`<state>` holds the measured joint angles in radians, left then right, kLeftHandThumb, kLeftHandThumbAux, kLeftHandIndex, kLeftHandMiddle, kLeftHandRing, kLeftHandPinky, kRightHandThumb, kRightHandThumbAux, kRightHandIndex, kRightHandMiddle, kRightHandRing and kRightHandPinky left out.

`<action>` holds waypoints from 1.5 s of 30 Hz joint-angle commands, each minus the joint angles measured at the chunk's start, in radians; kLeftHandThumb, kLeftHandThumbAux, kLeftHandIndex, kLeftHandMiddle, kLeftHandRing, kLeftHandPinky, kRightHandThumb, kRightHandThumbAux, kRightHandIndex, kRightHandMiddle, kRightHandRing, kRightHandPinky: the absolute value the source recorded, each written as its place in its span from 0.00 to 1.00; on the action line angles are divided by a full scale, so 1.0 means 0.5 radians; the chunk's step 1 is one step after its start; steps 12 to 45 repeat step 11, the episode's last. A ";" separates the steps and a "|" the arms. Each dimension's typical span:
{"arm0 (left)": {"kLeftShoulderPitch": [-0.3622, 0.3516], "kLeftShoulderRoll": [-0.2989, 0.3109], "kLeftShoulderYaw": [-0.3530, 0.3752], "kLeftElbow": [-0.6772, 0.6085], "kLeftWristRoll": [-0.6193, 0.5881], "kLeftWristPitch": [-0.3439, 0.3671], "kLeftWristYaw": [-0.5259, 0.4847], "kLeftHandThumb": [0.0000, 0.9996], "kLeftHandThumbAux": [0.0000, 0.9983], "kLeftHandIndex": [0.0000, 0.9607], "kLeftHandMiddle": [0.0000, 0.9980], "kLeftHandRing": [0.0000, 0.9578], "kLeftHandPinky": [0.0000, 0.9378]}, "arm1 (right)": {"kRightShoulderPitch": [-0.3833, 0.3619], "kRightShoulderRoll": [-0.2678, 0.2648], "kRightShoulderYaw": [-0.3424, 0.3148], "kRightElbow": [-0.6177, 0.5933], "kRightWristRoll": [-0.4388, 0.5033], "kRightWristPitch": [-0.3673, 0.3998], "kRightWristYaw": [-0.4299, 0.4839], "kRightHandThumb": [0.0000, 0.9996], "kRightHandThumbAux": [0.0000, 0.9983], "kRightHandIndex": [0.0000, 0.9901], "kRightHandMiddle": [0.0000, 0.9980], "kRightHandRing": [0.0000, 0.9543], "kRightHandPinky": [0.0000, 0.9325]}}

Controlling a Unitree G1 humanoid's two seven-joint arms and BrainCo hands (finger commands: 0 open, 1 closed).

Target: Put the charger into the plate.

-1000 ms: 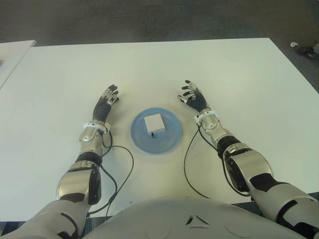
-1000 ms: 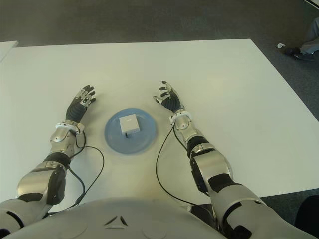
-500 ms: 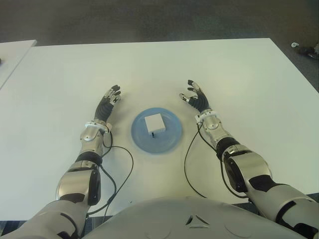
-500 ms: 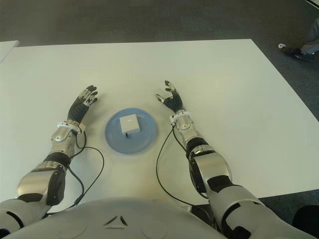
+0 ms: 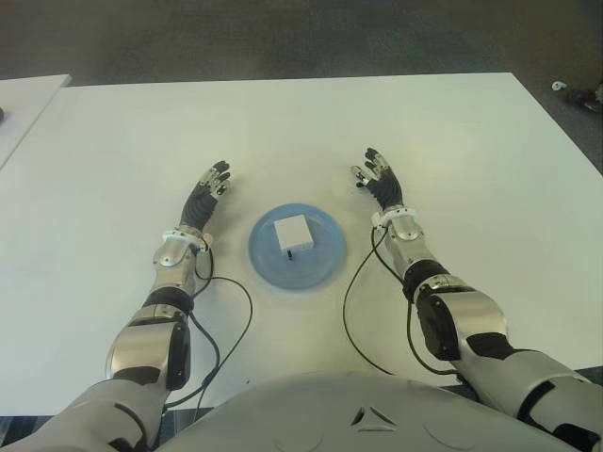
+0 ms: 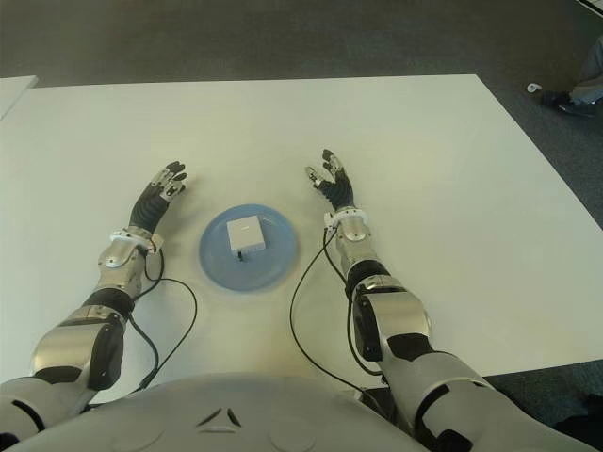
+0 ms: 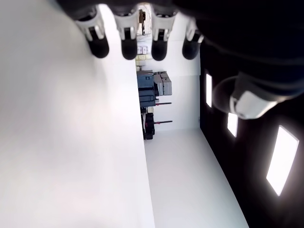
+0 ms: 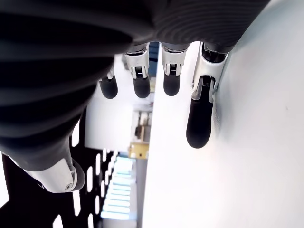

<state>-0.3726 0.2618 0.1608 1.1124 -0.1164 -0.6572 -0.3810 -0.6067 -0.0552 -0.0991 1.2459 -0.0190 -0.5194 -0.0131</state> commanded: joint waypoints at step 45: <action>0.073 -0.032 -0.070 0.031 0.063 0.019 0.006 0.03 0.47 0.00 0.00 0.00 0.00 | 0.156 0.048 -0.139 0.105 0.072 0.215 -0.072 0.07 0.62 0.00 0.00 0.00 0.01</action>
